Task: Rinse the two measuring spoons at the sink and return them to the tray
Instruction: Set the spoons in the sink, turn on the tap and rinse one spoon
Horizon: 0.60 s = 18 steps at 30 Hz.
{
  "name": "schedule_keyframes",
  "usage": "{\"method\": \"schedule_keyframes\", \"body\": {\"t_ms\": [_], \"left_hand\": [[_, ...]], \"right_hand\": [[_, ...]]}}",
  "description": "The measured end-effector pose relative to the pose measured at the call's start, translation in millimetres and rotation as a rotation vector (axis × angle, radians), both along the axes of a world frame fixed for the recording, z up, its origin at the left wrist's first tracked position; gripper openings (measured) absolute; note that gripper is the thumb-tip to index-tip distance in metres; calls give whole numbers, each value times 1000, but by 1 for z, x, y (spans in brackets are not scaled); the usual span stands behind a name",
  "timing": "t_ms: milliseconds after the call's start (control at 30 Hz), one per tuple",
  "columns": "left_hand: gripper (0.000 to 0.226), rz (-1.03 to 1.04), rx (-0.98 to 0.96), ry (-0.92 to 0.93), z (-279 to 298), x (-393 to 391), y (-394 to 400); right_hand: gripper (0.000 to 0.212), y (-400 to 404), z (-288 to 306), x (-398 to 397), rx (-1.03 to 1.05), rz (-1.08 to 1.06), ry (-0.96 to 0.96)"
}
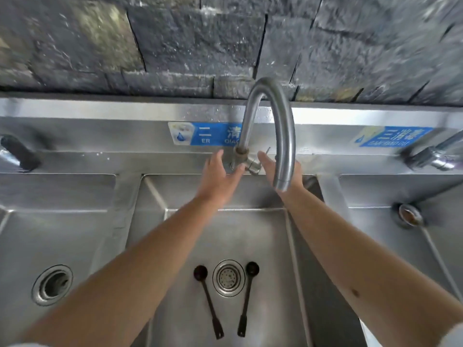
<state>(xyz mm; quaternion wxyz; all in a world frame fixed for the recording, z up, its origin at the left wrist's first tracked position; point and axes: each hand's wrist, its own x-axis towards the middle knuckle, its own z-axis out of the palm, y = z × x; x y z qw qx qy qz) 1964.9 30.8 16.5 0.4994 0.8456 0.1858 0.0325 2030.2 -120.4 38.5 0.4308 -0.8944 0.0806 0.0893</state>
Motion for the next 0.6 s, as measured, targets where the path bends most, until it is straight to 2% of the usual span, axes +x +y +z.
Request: {"method": "schedule_keyframes", "body": {"t_ms": [33,67,167,233,333,467,600], "left_hand": [[83,-19,7,9,9,18,-2],[77,-38,15,20,14,33,-3],[39,-99,39,71,13,57,-3],[25,-89,34,90,9,61,-3],[33,-49,96,65,8,60,-4],[29,-56,217,41,5,61,-7],[35,-17,277,-18,0,59,-9]], "right_hand": [[8,9,2,14,-36,26,58],[16,17,2,26,-46,33,101],[20,24,-7,44,-62,12,153],[20,20,-14,44,-90,44,194],[17,20,-22,34,7,77,247],[27,25,-30,31,-109,125,140],[40,21,-38,36,-142,200,154]]}}
